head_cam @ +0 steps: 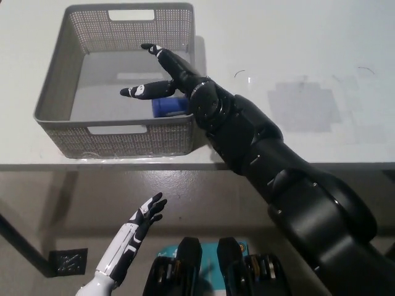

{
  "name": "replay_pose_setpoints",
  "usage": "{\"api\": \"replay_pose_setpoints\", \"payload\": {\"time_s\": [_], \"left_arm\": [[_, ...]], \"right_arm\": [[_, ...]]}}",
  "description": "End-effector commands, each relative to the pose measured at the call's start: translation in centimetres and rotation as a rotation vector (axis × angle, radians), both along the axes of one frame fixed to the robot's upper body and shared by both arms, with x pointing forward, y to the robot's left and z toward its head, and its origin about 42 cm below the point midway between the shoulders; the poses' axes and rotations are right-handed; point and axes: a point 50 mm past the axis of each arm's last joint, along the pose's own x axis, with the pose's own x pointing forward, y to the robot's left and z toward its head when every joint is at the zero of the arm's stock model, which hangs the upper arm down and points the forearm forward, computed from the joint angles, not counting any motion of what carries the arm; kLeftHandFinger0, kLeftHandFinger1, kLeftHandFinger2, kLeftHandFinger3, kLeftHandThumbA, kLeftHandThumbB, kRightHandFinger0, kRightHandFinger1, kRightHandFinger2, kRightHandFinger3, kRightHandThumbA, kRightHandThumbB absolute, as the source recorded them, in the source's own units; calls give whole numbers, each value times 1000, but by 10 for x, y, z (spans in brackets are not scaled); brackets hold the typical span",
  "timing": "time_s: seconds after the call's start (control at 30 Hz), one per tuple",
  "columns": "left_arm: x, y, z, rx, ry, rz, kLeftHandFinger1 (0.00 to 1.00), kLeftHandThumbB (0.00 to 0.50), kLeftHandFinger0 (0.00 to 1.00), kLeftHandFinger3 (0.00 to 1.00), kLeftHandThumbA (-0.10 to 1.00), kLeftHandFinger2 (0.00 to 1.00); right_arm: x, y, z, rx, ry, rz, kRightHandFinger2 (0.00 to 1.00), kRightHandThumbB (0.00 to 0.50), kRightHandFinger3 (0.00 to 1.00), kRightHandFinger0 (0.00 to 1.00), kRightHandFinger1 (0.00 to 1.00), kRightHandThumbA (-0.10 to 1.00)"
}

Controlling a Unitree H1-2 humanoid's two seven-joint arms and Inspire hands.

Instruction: Use the right hand to pick up a chess pieces and put it into a container on the left hand side

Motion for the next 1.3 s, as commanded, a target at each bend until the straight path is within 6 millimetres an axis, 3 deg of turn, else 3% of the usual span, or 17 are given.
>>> {"api": "replay_pose_setpoints", "payload": {"time_s": [0.0,0.07,0.1,0.17,0.23,0.3,0.4,0.5,0.57,0.67,0.87,0.97,1.0,1.03,1.13,1.17,1.27], "left_arm": [[5,-1,12,21,-48,-27,1000,190,1000,1000,1000,1000],[5,-1,12,21,-48,-27,1000,190,1000,1000,1000,1000],[6,-1,12,26,-54,-29,1000,190,1000,1000,1000,1000],[6,-1,12,27,-56,-30,1000,188,1000,1000,1000,1000],[10,1,15,32,-54,-31,1000,208,1000,1000,1000,1000],[10,1,15,32,-54,-31,1000,208,1000,1000,1000,1000],[11,1,14,33,-37,-41,1000,227,1000,1000,1000,1000],[11,1,14,32,-35,-40,1000,229,1000,1000,1000,1000],[7,1,13,32,-31,-38,1000,223,1000,1000,1000,1000],[6,2,12,37,-21,-42,1000,211,1000,1000,1000,1000],[7,3,11,27,-23,-53,1000,179,1000,1000,1000,1000],[8,3,11,27,-23,-53,1000,178,1000,1000,1000,1000],[8,3,10,29,-28,-46,1000,155,1000,1000,1000,1000],[8,4,10,30,-30,-43,1000,147,1000,1000,1000,1000],[8,4,9,30,-30,-43,1000,145,1000,1000,1000,1000],[3,3,4,29,-21,-33,1000,173,1000,1000,1000,1000],[2,4,3,21,-21,-28,1000,168,1000,1000,1000,1000]], "right_arm": [[9,2,44,7,-77,18,1000,426,1000,1000,1000,1000],[9,2,45,7,-77,19,1000,426,1000,1000,1000,1000],[15,-8,67,83,-136,4,1000,390,1000,1000,1000,1000],[17,-12,76,108,-160,1,1000,387,1000,1000,1000,1000],[22,-25,113,177,-262,-3,1000,373,1000,1000,1000,1000],[22,-25,113,178,-262,-2,1000,373,1000,1000,1000,1000],[17,-55,174,334,-411,10,1000,365,1000,1000,1000,1000],[14,-57,177,344,-415,14,1000,363,1000,1000,1000,1000],[0,-84,200,403,-479,11,1000,398,1000,1000,1000,1000],[-25,-119,210,467,-563,4,1000,415,1000,1000,1000,1000],[-59,-173,205,573,-648,-29,1000,401,1000,1000,1000,1000],[-61,-174,204,574,-647,-33,1000,402,1000,1000,1000,1000],[-80,-201,180,603,-684,-68,1000,384,1000,1000,1000,1000],[-90,-213,170,613,-700,-83,1000,380,1000,1000,1000,1000],[-91,-213,170,612,-697,-84,1000,379,1000,1000,1000,1000],[-115,-240,114,668,-661,-97,1000,361,1000,1000,1000,1000],[-134,-252,80,673,-637,-118,1000,365,1000,1000,1000,1000]]}}
